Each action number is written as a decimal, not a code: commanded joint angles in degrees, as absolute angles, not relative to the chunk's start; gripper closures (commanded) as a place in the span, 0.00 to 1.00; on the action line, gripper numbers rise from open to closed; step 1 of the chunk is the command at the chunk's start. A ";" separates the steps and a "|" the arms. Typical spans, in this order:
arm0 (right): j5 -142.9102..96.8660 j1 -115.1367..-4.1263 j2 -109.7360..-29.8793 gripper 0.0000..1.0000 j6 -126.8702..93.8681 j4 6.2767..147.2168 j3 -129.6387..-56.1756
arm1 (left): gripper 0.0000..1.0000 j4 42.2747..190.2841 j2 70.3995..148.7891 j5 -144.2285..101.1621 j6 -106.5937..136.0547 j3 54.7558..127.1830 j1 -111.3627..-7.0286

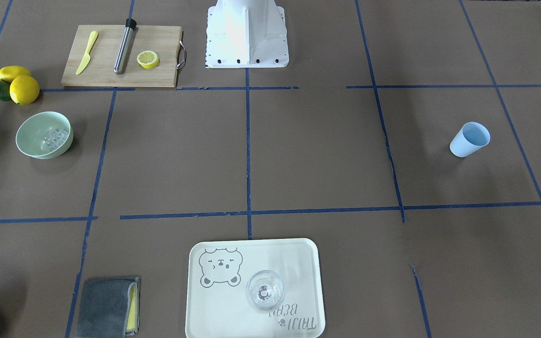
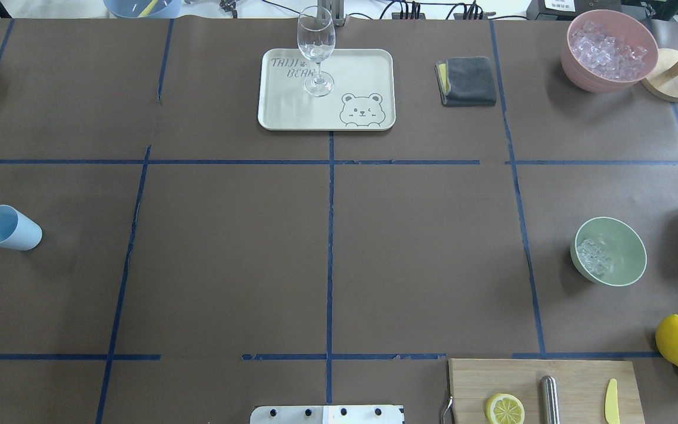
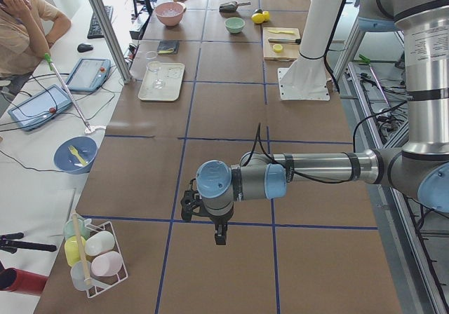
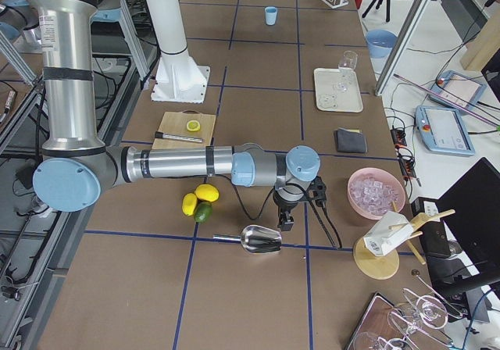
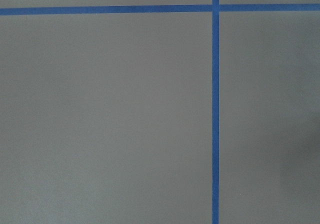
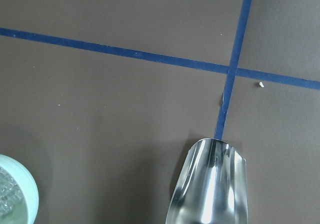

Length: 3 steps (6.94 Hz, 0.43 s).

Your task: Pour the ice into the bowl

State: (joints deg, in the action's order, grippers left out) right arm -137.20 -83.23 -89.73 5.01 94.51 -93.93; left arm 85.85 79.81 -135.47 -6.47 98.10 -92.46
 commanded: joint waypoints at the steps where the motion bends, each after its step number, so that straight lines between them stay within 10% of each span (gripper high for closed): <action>1: -137.20 -83.23 -90.09 0.00 5.10 94.57 -94.13 | 0.00 85.61 79.80 -135.53 -6.50 98.09 -92.46; 3: -137.11 -83.23 -90.79 0.00 5.10 94.48 -94.48 | 0.00 85.78 79.89 -135.44 -6.50 98.52 -92.46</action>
State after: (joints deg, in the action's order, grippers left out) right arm -137.14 -83.23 -90.47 5.19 94.51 -94.20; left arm 85.66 79.82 -135.47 -6.50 98.20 -92.44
